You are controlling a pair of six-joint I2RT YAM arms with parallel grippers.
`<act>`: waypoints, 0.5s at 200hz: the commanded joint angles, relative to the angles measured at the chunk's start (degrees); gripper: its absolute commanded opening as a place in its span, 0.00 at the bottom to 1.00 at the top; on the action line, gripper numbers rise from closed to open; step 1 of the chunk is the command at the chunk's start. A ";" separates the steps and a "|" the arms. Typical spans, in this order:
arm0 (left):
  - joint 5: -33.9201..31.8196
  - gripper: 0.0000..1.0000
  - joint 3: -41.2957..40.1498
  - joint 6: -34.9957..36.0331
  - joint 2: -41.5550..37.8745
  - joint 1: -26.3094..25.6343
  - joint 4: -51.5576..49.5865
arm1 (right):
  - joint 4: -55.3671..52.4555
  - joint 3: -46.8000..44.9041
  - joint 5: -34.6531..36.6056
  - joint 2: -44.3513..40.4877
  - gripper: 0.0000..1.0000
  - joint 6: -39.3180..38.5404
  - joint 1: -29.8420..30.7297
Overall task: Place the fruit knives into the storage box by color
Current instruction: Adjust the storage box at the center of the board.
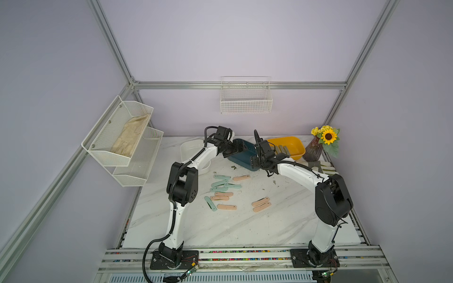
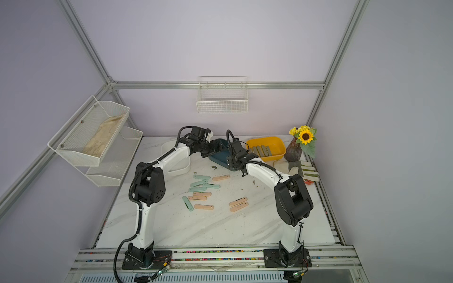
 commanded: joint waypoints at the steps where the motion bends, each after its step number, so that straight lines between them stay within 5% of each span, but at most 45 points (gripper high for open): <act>1: -0.76 1.00 6.72 1.60 1.66 -0.18 1.46 | 0.51 -0.63 0.52 -0.55 0.78 1.07 -0.63; 100: 0.09 1.00 2.54 3.19 -0.55 -0.88 -0.41 | 2.19 -2.80 -0.41 -0.47 0.77 1.23 -2.81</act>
